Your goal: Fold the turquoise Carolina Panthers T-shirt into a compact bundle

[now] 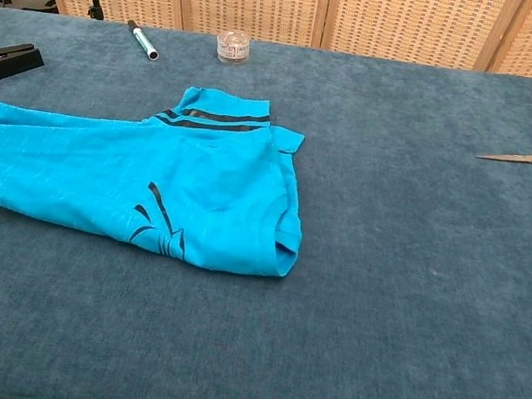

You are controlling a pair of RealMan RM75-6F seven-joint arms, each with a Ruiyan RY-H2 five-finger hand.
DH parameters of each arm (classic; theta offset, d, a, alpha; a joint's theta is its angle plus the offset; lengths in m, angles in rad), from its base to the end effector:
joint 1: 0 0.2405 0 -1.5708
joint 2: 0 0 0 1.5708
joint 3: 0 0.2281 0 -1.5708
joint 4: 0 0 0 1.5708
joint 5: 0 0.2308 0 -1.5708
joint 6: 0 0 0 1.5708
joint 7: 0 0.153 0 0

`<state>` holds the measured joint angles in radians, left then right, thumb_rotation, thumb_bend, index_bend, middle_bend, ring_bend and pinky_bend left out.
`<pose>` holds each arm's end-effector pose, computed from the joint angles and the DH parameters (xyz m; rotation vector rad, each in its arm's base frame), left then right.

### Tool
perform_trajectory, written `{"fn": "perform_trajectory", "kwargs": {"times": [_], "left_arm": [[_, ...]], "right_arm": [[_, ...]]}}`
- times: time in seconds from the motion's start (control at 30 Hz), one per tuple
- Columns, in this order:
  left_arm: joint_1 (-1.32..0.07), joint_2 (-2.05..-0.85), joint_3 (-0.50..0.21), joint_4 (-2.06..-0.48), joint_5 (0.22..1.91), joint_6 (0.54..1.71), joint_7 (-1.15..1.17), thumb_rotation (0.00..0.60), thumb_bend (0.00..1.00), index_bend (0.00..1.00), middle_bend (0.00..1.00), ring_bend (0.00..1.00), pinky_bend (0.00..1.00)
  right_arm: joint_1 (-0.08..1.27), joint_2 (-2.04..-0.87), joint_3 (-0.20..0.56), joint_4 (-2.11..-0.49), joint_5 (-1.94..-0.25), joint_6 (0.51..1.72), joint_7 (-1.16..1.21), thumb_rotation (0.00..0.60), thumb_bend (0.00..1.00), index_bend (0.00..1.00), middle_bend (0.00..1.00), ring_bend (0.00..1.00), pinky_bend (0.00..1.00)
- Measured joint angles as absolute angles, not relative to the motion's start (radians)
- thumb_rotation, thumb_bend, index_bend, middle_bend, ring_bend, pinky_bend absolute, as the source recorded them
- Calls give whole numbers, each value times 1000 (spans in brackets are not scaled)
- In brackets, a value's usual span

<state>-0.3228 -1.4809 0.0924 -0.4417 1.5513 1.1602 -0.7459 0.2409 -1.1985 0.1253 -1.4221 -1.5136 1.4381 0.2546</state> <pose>-0.4365 0.2814 0.1506 -1.5466 -0.9765 -0.6839 -0.2844 -0.2563 0.1295 1.3996 -0.8999 1.1589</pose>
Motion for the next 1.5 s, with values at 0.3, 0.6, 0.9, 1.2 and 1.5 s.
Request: {"fn": "perform_trajectory", "kwargs": {"times": [0.3, 0.6, 0.9, 1.2, 1.5], "left_arm": [[-315, -1513, 83, -344, 1544, 1133, -793, 600, 604, 844, 0, 0, 0], [-322, -1519, 71, -340, 1567, 1285, -844, 600, 604, 844, 0, 0, 0], [-374, -1472, 49, -481, 1620, 1534, -796, 600, 601, 852, 0, 0, 0], [-497, -1404, 36, -754, 1702, 1561, -560, 600, 599, 852, 0, 0, 0], [-636, -1376, 28, -1066, 1798, 1471, -272, 600, 595, 853, 0, 0, 0]], "right_arm": [[243, -1203, 125, -1419, -1509, 1431, 246, 600, 0, 0, 0, 0, 0], [240, -1197, 126, -1426, -1509, 1436, 253, 600, 0, 0, 0, 0, 0], [236, -1185, 129, -1435, -1509, 1440, 270, 600, 0, 0, 0, 0, 0], [232, -1174, 132, -1441, -1509, 1447, 288, 600, 0, 0, 0, 0, 0], [231, -1170, 134, -1441, -1508, 1447, 301, 600, 0, 0, 0, 0, 0]]}}
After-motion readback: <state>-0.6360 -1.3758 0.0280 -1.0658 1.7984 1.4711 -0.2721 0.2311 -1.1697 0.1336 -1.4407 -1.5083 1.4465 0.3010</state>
